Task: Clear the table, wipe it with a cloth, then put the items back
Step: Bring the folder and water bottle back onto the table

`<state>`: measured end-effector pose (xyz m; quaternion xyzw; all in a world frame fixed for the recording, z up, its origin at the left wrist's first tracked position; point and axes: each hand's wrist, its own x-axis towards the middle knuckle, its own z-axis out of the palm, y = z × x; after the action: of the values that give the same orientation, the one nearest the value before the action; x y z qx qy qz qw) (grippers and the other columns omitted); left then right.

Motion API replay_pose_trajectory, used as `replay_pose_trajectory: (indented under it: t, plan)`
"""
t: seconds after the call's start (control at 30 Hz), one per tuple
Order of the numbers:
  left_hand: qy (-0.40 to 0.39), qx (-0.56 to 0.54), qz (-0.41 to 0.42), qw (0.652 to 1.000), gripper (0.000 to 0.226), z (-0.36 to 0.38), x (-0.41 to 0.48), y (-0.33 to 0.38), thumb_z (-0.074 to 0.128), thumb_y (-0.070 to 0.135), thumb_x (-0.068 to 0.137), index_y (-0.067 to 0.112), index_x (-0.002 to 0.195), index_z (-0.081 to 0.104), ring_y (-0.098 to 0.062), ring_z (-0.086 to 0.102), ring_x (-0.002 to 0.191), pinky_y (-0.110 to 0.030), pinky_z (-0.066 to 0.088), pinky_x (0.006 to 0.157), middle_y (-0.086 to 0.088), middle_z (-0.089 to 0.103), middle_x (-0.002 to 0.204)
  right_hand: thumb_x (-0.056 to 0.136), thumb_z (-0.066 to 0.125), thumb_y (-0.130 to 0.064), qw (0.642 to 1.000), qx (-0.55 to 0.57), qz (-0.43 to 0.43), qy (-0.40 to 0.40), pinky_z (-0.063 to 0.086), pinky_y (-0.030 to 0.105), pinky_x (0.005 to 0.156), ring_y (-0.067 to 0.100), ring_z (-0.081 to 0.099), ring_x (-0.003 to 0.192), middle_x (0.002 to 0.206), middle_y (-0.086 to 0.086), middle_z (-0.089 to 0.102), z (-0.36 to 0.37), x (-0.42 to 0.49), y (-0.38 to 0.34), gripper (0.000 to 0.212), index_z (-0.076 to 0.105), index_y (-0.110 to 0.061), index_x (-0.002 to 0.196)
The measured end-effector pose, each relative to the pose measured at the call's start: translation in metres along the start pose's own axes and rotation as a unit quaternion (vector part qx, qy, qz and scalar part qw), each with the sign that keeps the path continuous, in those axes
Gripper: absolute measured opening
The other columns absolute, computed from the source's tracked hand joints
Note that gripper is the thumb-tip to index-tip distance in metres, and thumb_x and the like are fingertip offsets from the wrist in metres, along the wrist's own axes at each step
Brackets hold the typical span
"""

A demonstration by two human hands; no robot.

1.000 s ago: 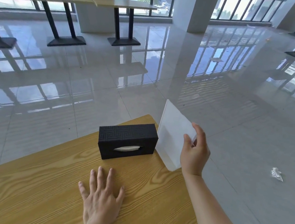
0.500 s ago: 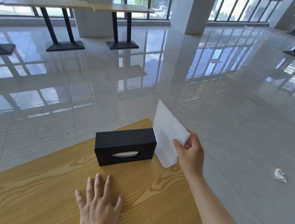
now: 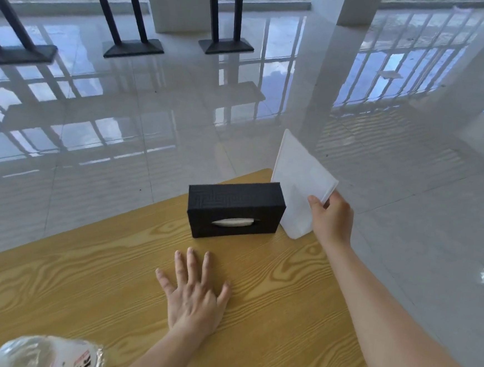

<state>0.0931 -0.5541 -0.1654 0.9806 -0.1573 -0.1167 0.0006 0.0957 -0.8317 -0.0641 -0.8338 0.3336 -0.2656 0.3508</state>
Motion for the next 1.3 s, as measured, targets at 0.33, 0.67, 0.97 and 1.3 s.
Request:
replay_pose_trajectory:
  t: [0.33,0.67,0.97,1.3]
  plan:
    - [-0.002,-0.008,0.000,1.000,0.086,-0.006,-0.003,0.000,0.000,0.076,0.086,0.030,0.158,-0.004,-0.032,-0.021,0.151,-0.069,-0.012,0.112,-0.008,-0.013,0.167,0.094,0.065,-0.020,1.000,0.002,0.007,0.000,0.044,0.030,0.072,0.029,0.066,0.090,0.096,0.011,0.072,0.013,0.009,-0.009,0.019,0.067,-0.003,0.103]
    - [0.072,-0.109,-0.095,0.987,0.078,-0.012,0.042,-0.034,0.012,0.063,0.095,0.020,0.159,-0.002,-0.026,-0.007,0.154,-0.054,-0.005,0.123,-0.009,0.002,0.167,0.095,0.066,-0.019,1.000,-0.008,-0.004,-0.009,0.040,0.029,0.071,0.022,0.059,0.080,0.083,-0.001,0.061,0.019,0.017,-0.014,0.019,0.066,0.000,0.098]
    - [0.088,-0.075,-0.103,0.988,0.085,-0.003,0.057,-0.034,-0.005,0.069,0.087,0.021,0.157,-0.012,-0.029,-0.018,0.152,-0.056,-0.009,0.121,-0.010,-0.015,0.166,0.096,0.065,-0.022,1.000,-0.001,-0.024,-0.008,0.046,0.025,0.063,0.019,0.064,0.084,0.094,0.003,0.069,0.040,0.035,-0.016,0.021,0.067,-0.003,0.106]
    - [0.089,-0.077,-0.107,0.987,0.085,-0.001,0.058,-0.033,0.001,0.070,0.088,0.022,0.159,0.000,-0.027,-0.014,0.153,-0.056,-0.010,0.121,-0.009,-0.006,0.167,0.094,0.067,-0.022,1.000,-0.002,-0.008,-0.010,0.055,0.041,0.070,0.027,0.065,0.077,0.080,0.005,0.068,0.048,0.044,-0.019,0.020,0.066,-0.002,0.093]
